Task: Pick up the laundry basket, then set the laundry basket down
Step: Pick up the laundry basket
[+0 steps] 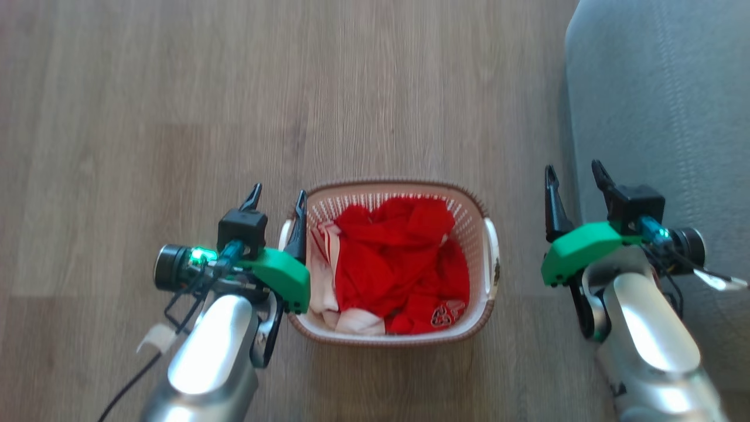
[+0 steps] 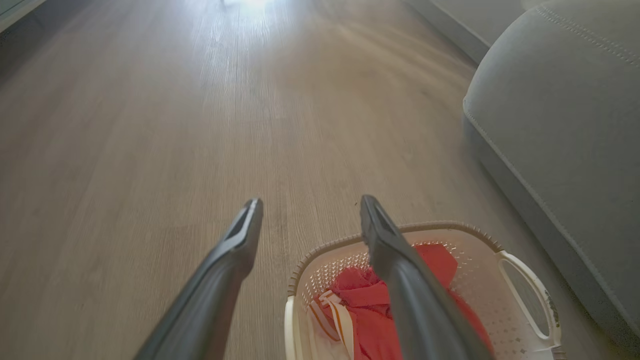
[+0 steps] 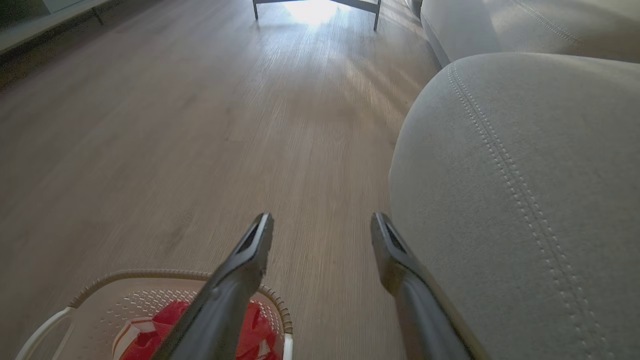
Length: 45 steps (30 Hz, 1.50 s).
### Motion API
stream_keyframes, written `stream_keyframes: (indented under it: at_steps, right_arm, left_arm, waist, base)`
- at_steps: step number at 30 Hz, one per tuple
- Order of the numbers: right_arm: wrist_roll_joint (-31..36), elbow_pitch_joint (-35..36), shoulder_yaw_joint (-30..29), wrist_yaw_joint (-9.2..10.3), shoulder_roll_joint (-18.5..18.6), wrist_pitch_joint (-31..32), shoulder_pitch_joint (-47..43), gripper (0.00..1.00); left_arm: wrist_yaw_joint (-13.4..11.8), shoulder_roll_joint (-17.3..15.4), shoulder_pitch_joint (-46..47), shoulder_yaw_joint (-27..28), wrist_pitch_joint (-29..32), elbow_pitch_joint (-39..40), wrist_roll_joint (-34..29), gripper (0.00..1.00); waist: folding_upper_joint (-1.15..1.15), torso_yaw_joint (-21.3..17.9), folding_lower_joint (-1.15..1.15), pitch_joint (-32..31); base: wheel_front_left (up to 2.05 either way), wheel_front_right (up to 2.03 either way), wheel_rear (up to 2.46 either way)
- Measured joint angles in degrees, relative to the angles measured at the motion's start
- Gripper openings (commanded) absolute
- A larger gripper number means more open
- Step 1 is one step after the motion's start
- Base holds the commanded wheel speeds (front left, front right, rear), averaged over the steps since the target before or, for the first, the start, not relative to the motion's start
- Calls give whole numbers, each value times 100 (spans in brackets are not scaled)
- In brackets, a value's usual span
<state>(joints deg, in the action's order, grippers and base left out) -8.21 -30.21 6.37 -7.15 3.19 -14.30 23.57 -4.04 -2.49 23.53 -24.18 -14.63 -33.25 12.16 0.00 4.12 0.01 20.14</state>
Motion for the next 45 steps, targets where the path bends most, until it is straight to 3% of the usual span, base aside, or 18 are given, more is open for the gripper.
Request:
stream_keyframes:
  at_steps: [12, 21, 31, 45]
  right_arm:
    - [-545, -1661, 599, 0, 23, 1, 1000, 100]
    - [-760, -2430, 906, 0, 30, 76, 1694, 100]
    - [-1099, -2915, 1365, 0, 46, 120, 2074, 100]
    - [-1572, -3247, 1957, 0, 62, 315, 2363, 100]
  left_arm:
    - [49, 53, 1138, -494, 0, -1857, 358, 100]
    - [100, 71, 1721, -764, 0, -2591, 698, 100]
    - [411, 86, 2239, -1294, 34, -3443, 1382, 100]
    - [412, 93, 2593, -2001, 416, -3668, 2018, 100]
  waist:
    - [0, -24, -1, 1123]
    - [0, -6, -1, 1713]
    - [0, -26, -1, 2207]
    - [0, -3, -1, 2572]
  base:
    - [0, 0, 0]
    - [0, 0, 0]
    - [0, 0, 0]
    - [0, 0, 0]
